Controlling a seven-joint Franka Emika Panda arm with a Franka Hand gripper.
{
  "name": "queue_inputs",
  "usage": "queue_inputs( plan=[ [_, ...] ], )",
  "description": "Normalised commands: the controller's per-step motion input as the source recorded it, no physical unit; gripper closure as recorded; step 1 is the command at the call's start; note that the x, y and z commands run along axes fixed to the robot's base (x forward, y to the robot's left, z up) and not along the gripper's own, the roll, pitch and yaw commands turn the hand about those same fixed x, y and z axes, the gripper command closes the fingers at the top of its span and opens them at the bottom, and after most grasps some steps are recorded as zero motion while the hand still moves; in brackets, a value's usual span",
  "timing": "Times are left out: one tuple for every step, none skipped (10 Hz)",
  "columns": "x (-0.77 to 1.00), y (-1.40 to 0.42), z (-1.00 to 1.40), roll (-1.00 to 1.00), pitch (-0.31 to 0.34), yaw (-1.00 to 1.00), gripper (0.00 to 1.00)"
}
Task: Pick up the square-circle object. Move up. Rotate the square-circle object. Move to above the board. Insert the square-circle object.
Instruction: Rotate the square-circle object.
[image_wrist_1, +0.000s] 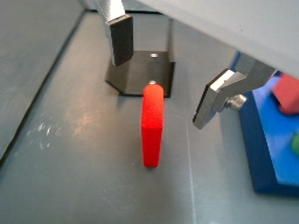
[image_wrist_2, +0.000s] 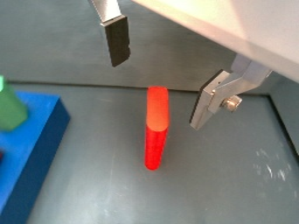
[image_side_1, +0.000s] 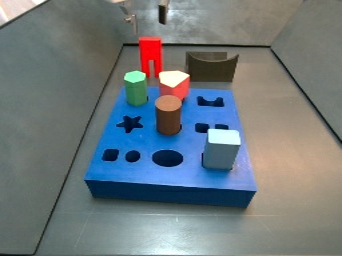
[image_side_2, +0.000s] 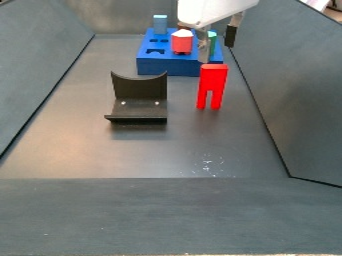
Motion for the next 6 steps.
queue_inputs(
  plan=[
    [0.04, 0.00, -0.04, 0.00, 0.004, 1.00, 0.00],
    [0.04, 0.00, -0.04, 0.00, 0.004, 1.00, 0.00],
    [0.04, 0.00, -0.04, 0.00, 0.004, 1.00, 0.00],
    [0.04, 0.00, -0.04, 0.00, 0.004, 1.00, 0.00],
    [0.04, 0.00, -0.04, 0.00, 0.004, 1.00, 0.00],
    [0.04, 0.00, -0.04, 0.00, 0.004, 1.00, 0.00]
  ],
)
